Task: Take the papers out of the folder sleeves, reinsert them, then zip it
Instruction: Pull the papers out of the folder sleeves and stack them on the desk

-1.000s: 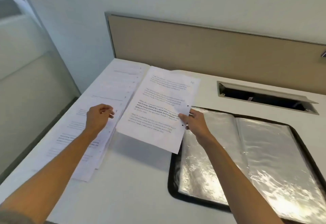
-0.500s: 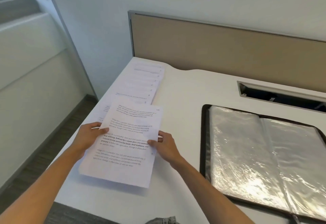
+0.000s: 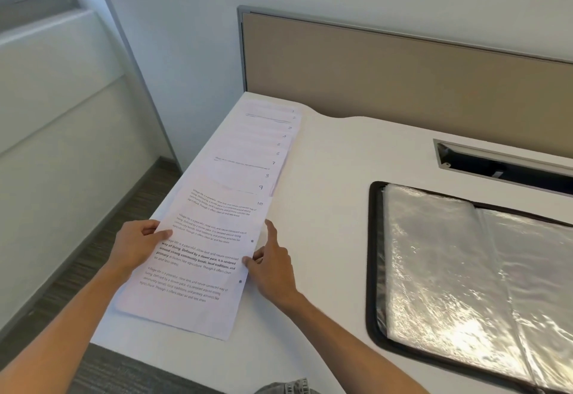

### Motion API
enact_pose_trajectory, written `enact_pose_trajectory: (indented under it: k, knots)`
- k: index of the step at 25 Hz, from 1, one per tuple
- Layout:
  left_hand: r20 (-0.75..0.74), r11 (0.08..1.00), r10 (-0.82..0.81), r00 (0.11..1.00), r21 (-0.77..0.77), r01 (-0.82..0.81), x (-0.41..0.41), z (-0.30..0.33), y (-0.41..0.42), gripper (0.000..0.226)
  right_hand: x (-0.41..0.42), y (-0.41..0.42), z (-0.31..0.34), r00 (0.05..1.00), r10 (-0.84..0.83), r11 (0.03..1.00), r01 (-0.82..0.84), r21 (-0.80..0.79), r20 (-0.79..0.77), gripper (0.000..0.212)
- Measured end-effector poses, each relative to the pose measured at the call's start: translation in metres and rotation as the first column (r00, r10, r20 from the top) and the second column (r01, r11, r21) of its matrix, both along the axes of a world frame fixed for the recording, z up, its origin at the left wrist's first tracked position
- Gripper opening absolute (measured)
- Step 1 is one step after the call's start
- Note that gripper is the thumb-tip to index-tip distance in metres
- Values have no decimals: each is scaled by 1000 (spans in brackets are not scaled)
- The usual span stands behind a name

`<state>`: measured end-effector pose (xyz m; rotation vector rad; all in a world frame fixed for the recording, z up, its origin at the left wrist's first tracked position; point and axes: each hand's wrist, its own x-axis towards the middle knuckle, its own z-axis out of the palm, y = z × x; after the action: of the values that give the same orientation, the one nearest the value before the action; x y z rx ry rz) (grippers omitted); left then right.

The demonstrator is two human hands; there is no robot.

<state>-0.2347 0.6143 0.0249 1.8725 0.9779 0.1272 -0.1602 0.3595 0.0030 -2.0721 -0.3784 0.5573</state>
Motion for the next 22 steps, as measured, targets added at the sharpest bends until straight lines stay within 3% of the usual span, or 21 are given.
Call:
enact_pose_trajectory:
  k: [6, 11, 13, 16, 22]
  knots:
    - [0, 989, 27, 1000, 142, -27, 0, -8, 3, 9, 2, 4, -1, 994, 101, 992, -97, -78, 49, 84]
    - [-33, 959, 57, 998, 279, -46, 1, -15, 9, 30, 4, 5, -3, 987, 131, 983, -118, -138, 95, 73]
    - [-79, 906, 29, 996, 423, 7, 0, -16, 7, 37, 5, 2, -1, 984, 127, 982, -107, -158, 124, 62]
    - [-123, 747, -27, 992, 656, 102, -2, -15, -3, 35, 9, -10, 5, 979, 114, 982, -84, -171, 172, 39]
    - [-18, 698, -199, 980, 700, 155, 29, -9, -69, 15, 25, -59, 19, 984, 33, 994, -15, -106, 173, 18]
